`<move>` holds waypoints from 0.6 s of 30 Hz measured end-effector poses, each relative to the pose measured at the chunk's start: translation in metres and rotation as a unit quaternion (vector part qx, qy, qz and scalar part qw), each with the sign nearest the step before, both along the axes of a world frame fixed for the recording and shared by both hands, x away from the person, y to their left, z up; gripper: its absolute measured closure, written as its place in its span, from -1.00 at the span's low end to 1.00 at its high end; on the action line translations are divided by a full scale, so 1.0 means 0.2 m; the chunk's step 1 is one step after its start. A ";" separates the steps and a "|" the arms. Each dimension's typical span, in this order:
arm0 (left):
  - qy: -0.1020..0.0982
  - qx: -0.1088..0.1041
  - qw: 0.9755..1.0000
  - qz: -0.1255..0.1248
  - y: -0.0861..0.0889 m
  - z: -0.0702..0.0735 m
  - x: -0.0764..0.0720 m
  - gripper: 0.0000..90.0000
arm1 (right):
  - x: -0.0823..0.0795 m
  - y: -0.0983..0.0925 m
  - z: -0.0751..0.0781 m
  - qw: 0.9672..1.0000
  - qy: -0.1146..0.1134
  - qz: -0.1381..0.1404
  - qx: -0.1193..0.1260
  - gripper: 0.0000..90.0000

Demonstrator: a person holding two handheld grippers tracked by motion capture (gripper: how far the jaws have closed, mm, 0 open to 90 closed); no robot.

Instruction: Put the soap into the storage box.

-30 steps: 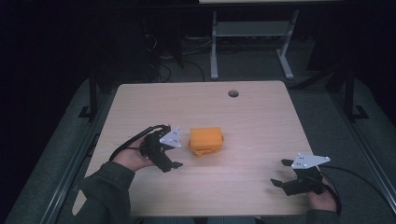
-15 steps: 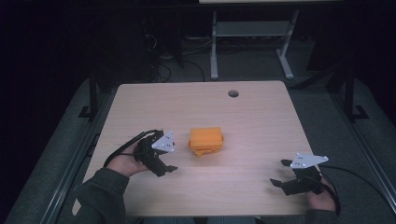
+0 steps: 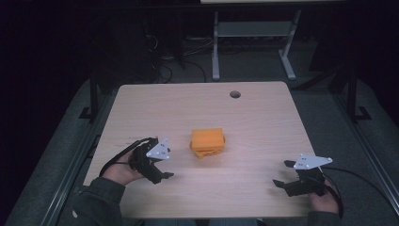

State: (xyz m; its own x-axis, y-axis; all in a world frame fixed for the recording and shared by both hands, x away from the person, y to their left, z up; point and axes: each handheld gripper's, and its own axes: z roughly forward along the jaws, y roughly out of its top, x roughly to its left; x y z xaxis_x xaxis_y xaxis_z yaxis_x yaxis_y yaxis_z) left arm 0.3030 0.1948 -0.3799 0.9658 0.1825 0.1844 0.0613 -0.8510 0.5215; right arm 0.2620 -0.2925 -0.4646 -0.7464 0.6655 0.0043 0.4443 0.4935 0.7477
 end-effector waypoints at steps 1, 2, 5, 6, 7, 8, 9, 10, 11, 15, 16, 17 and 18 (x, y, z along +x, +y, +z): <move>0.000 -0.001 1.000 0.002 0.01 -0.01 -0.01 -0.56 | 0.00 0.00 0.00 1.000 0.001 -0.001 0.000 -0.70; -0.002 -0.003 1.000 0.005 0.02 -0.01 -0.01 -0.57 | 0.00 0.00 0.00 1.000 0.001 -0.001 0.000 -0.70; -0.004 -0.003 1.000 0.007 0.04 -0.02 -0.02 -0.57 | 0.00 0.00 0.00 1.000 0.001 -0.002 0.000 -0.70; -0.005 -0.006 1.000 0.009 0.04 -0.03 -0.03 -0.57 | 0.00 0.00 0.00 1.000 0.001 -0.002 0.000 -0.70; -0.003 -0.007 1.000 0.011 0.05 -0.03 -0.03 -0.57 | 0.00 0.00 0.00 1.000 0.002 -0.002 0.000 -0.70; -0.005 -0.006 1.000 0.012 0.06 -0.04 -0.04 -0.57 | 0.00 0.00 0.00 1.000 0.001 -0.002 -0.001 -0.70; -0.006 -0.006 1.000 0.015 0.07 -0.04 -0.04 -0.57 | 0.00 0.00 0.00 1.000 0.001 -0.003 0.000 -0.70; -0.006 -0.010 1.000 0.017 0.07 -0.04 -0.04 -0.57 | 0.00 0.00 0.00 1.000 0.001 -0.003 0.000 -0.70; -0.006 -0.009 1.000 0.016 0.08 -0.05 -0.05 -0.57 | 0.00 0.00 0.00 1.000 0.001 -0.003 0.000 -0.70; -0.004 -0.010 1.000 0.021 0.10 -0.07 -0.06 -0.57 | 0.00 0.00 0.00 1.000 0.002 -0.003 -0.002 -0.70; -0.004 -0.013 1.000 0.024 0.10 -0.08 -0.07 -0.57 | 0.00 0.00 0.00 1.000 0.001 -0.002 -0.002 -0.70; -0.006 -0.012 1.000 0.025 0.11 -0.09 -0.07 -0.58 | 0.00 0.00 0.00 1.000 0.001 -0.003 -0.002 -0.70; -0.005 -0.013 1.000 0.026 0.11 -0.09 -0.07 -0.58 | 0.00 0.00 0.00 1.000 0.003 -0.004 -0.001 -0.70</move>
